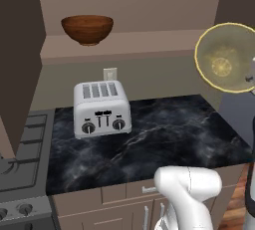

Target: Open the cabinet. Pick the bowls from the counter and place them in the cabinet. Then close the cabinet.

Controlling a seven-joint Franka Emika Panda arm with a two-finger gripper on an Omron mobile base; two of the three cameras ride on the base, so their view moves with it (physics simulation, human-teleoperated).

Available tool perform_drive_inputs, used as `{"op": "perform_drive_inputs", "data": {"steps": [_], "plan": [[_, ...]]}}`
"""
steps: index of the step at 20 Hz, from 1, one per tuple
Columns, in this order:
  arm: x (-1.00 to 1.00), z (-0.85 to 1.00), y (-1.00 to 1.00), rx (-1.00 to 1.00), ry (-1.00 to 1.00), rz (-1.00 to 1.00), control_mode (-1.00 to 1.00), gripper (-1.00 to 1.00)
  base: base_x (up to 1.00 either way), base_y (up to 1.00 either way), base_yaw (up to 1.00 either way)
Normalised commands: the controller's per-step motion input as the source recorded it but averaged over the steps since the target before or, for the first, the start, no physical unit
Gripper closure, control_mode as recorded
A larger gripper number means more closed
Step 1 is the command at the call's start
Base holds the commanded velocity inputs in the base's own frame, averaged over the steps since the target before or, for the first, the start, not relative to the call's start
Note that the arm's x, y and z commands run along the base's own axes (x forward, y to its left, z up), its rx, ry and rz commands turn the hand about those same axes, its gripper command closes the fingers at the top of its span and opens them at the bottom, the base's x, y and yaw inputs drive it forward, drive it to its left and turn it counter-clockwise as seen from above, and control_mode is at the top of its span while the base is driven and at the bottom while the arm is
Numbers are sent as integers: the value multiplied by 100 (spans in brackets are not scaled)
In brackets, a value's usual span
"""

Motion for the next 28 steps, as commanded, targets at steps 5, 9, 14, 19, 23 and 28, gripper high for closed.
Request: {"op": "perform_drive_inputs", "data": {"steps": [5, 9, 14, 19, 23, 28], "plan": [[18, 25, 25, 0, 0, -5, -100, 100, 0, 0, 0], [32, 21, 13, -1, 0, 0, -100, 100, 0, 0, 0], [33, 14, 1, -3, 0, -2, -100, 100, 0, 0, 0], [28, 18, 0, 0, 0, -6, -100, 100, 0, 0, 0], [23, 20, 5, 0, 0, -7, -100, 100, 0, 0, 0], [21, 13, 0, 4, -1, -1, -100, 100, 0, 0, 0]]}}
